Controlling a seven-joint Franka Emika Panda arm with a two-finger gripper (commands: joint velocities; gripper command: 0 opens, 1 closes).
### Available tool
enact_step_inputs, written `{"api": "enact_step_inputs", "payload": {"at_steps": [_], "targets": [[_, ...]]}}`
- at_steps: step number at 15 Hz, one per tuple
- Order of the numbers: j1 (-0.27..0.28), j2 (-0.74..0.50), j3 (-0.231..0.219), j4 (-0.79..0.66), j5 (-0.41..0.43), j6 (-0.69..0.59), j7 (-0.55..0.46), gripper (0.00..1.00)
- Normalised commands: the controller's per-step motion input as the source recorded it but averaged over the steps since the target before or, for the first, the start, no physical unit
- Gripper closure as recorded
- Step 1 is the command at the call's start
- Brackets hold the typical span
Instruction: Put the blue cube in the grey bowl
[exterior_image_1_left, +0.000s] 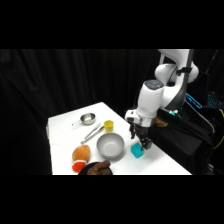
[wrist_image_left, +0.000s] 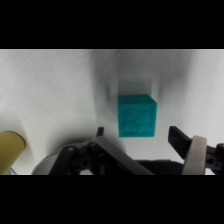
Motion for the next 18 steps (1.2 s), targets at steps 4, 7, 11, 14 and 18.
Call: {"api": "enact_step_inputs", "payload": {"at_steps": [4,7,11,14,18], "targets": [[0.118,0.17,-0.09,0.01,-0.17,0.24,0.23,0.0],[0.129,0.16,-0.079,0.03,-0.123,0.22,0.19,0.0],[0.141,0.16,-0.15,0.08,-0.156,0.23,0.17,0.0],[0.137,0.18,-0.182,0.1,-0.155,0.27,0.12,0.0],[0.13,0.11,-0.142,0.08,-0.106,0.18,0.08,0.34]]}}
